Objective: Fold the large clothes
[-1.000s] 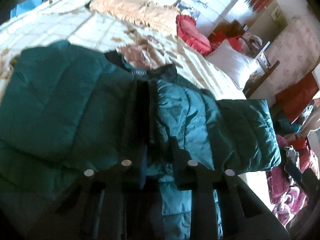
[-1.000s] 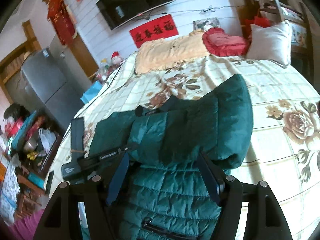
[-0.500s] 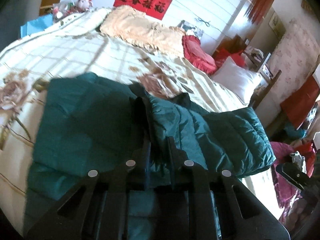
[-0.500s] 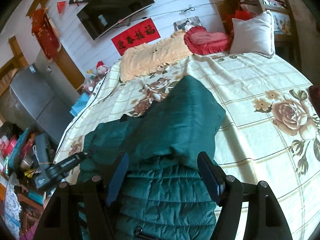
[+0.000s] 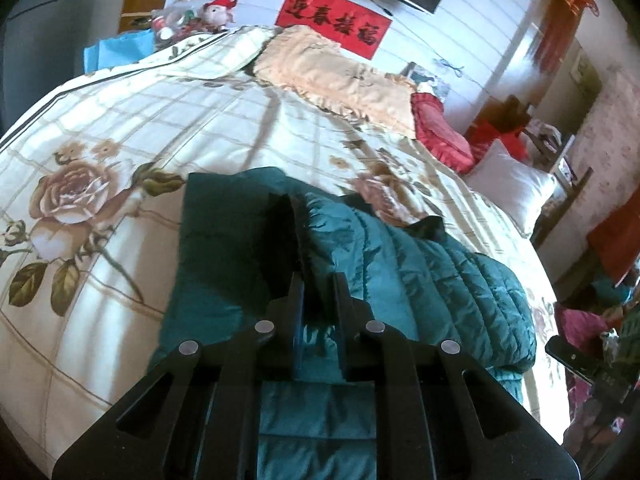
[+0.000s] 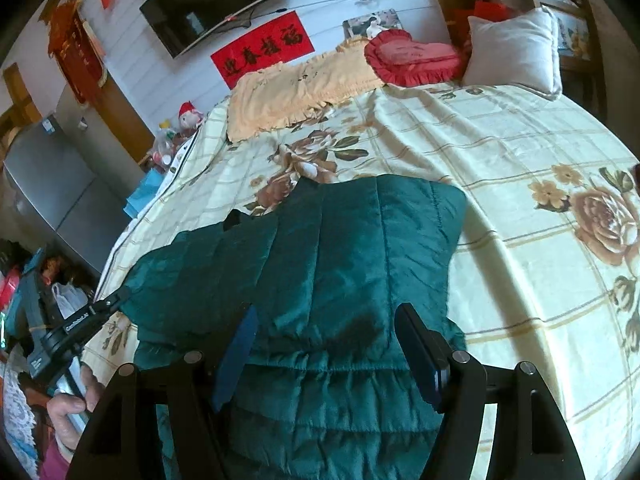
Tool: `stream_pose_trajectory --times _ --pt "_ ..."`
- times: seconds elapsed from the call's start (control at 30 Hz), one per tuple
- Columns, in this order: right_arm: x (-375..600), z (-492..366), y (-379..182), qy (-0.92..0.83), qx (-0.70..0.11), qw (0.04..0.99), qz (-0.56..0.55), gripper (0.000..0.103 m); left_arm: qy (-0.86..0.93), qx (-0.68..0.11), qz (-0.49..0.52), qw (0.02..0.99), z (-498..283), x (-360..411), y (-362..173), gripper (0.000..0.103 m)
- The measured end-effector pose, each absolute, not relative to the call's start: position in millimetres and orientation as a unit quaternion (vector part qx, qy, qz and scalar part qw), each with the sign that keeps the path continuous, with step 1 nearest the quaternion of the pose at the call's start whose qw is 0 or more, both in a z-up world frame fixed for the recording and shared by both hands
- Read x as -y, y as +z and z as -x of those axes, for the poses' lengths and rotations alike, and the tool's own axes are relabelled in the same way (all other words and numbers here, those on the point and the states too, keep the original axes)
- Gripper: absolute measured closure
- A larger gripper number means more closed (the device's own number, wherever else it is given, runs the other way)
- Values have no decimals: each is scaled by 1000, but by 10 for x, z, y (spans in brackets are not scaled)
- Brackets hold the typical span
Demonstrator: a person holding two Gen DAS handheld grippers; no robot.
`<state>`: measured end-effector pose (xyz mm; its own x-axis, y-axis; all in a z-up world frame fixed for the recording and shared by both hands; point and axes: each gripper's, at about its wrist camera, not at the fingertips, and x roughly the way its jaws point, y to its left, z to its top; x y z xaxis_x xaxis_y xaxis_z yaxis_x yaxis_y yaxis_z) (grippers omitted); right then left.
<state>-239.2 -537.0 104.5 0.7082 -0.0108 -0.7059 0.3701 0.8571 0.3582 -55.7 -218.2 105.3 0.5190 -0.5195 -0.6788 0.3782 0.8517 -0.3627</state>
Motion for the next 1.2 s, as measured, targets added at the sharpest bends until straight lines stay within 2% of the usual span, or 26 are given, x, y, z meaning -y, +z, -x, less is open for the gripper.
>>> stream_pose_trajectory --times 0.13,0.23,0.43,0.63,0.7,0.73,0.77,0.8,0.83,1.0,1.03,1.2 --pt "5216 2131 913 -112 -396 887 -211 35 -249 -421 88 867 516 2094 980 91" --pt "5098 1972 775 -111 -413 883 -193 43 -242 -423 93 868 488 2012 943 91" --pt "4888 1724 424 -104 -440 873 -182 43 -229 -440 89 864 460 1935 758 91" --pt "5076 1892 616 -89 -416 879 -217 43 -246 -443 105 856 467 1855 911 90" --pt "5275 2062 777 -103 -382 887 -237 41 -248 -434 100 861 489 1859 993 83" --pt "5394 2134 850 -120 -368 890 -242 30 -248 -422 94 867 515 1867 1052 72" --pt "5511 2191 901 -138 -357 890 -246 25 -248 -414 92 871 537 1877 1092 56" --pt "5662 2253 938 -161 -347 889 -253 21 -248 -405 92 875 560 1889 1135 50" --pt "5789 2280 944 -176 -345 884 -261 21 -246 -398 92 879 573 1894 1165 44" --pt "6253 2218 793 -200 -361 851 -326 21 -239 -370 108 891 587 1897 1302 43" --pt "6306 2170 742 -200 -365 847 -332 21 -241 -373 102 890 569 1951 1296 39" --pt "6345 1894 520 -165 -382 837 -355 21 -231 -395 44 888 466 2266 1119 39"
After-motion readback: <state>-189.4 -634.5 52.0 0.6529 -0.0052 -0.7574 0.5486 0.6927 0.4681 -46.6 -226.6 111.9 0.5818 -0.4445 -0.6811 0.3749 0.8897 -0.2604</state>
